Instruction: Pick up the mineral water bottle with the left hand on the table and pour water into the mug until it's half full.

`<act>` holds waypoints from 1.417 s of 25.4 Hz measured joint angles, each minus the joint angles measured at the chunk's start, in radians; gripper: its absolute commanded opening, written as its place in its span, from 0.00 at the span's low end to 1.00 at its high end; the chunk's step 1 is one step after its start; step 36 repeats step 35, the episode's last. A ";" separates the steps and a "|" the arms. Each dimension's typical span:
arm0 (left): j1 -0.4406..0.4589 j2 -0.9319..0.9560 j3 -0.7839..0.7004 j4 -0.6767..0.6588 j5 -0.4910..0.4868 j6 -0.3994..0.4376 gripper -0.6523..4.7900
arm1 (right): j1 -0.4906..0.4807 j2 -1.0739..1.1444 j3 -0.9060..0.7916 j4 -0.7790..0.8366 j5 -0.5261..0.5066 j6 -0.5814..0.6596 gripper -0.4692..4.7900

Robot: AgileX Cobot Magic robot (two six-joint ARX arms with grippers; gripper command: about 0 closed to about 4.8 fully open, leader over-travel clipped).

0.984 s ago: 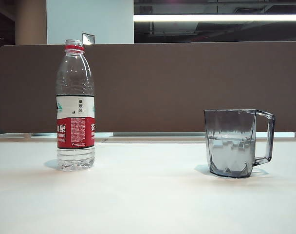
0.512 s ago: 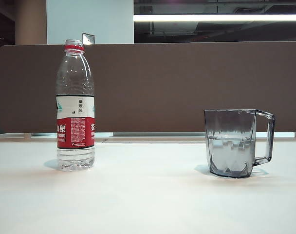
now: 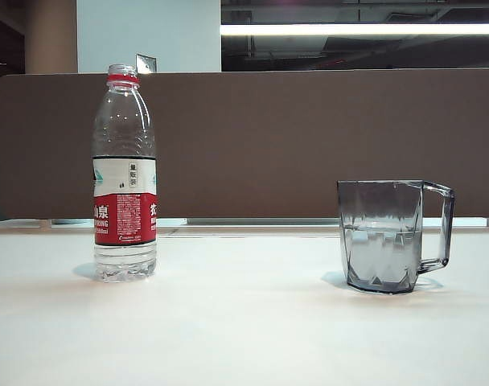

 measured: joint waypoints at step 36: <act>0.000 0.000 0.000 0.000 0.000 0.000 0.11 | 0.000 0.000 0.000 0.195 -0.001 0.000 0.09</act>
